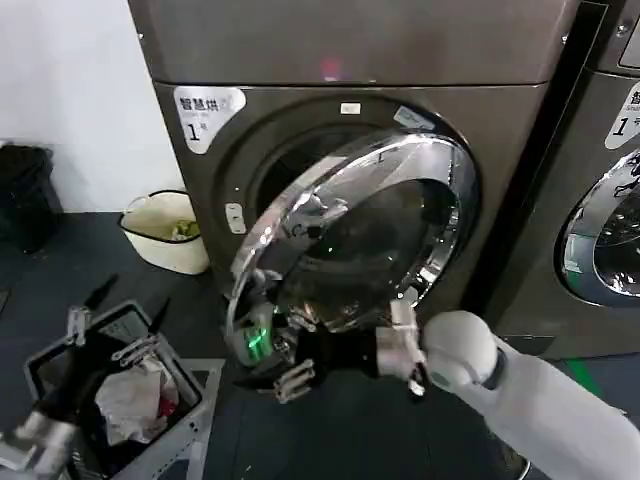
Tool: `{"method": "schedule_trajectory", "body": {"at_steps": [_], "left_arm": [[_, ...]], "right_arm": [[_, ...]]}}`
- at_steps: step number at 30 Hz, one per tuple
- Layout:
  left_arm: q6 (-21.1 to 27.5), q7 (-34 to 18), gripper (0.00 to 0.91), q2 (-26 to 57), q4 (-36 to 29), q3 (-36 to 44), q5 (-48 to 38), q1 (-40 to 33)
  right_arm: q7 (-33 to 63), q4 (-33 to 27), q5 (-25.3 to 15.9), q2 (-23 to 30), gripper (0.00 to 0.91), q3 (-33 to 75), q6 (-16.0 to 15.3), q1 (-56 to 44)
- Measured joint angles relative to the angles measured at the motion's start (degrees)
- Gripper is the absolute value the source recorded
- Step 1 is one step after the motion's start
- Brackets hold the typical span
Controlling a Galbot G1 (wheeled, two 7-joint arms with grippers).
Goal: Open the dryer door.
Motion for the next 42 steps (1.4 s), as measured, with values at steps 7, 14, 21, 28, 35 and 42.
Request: {"method": "schedule_trajectory", "body": {"at_steps": [7, 14, 21, 28, 35, 42], "left_arm": [[-0.1, 0.9, 0.907, 4.8, 3.7, 6.0, 1.2, -4.8], [-1.3, 3.2, 0.907, 8.8, 7.1, 13.4, 1.6, -9.9], [-1.7, 5.1, 0.907, 11.3, 8.1, 20.1, 1.0, -14.2], [-3.1, 5.9, 0.907, 13.4, 9.5, 25.8, 0.5, -17.7], [-4.3, 5.9, 0.907, 14.3, 10.5, 30.5, 0.1, -21.4], [-4.8, 5.8, 0.907, 14.4, 10.6, 35.4, -0.2, -24.9]], "right_arm": [[-2.0, 3.7, 2.8, -3.6, 0.907, 4.8, -1.8, -5.0], [-2.3, 9.0, 3.2, -7.1, 0.907, 13.2, -1.9, -14.3], [1.3, 13.8, 3.4, -8.2, 0.907, 25.9, -0.6, -27.0], [4.5, 14.0, 2.4, -6.6, 0.907, 40.2, -0.2, -39.1], [4.5, 16.2, 0.0, -2.4, 0.907, 56.5, 1.7, -54.5], [5.8, 18.6, -4.8, 6.9, 0.907, 71.2, 6.3, -69.5]]}}
